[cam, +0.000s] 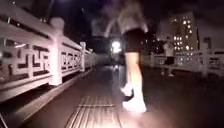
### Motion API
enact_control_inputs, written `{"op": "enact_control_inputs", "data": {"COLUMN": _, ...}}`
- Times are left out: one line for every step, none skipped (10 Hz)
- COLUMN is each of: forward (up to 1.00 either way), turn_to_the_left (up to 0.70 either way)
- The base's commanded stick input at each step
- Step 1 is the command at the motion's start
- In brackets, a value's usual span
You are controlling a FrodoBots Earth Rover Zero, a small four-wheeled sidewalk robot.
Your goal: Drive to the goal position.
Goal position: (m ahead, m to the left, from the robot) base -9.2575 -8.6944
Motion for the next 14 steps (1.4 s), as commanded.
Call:
{"op": "enact_control_inputs", "data": {"forward": 0.45, "turn_to_the_left": 0.00}}
{"op": "enact_control_inputs", "data": {"forward": 0.45, "turn_to_the_left": 0.00}}
{"op": "enact_control_inputs", "data": {"forward": 0.45, "turn_to_the_left": 0.00}}
{"op": "enact_control_inputs", "data": {"forward": 0.45, "turn_to_the_left": 0.00}}
{"op": "enact_control_inputs", "data": {"forward": 0.45, "turn_to_the_left": 0.00}}
{"op": "enact_control_inputs", "data": {"forward": 0.45, "turn_to_the_left": 0.00}}
{"op": "enact_control_inputs", "data": {"forward": 0.45, "turn_to_the_left": 0.00}}
{"op": "enact_control_inputs", "data": {"forward": 0.45, "turn_to_the_left": 0.00}}
{"op": "enact_control_inputs", "data": {"forward": 0.45, "turn_to_the_left": 0.00}}
{"op": "enact_control_inputs", "data": {"forward": 0.45, "turn_to_the_left": 0.00}}
{"op": "enact_control_inputs", "data": {"forward": 0.45, "turn_to_the_left": 0.00}}
{"op": "enact_control_inputs", "data": {"forward": 0.45, "turn_to_the_left": 0.00}}
{"op": "enact_control_inputs", "data": {"forward": 0.45, "turn_to_the_left": 0.00}}
{"op": "enact_control_inputs", "data": {"forward": 0.45, "turn_to_the_left": 0.00}}
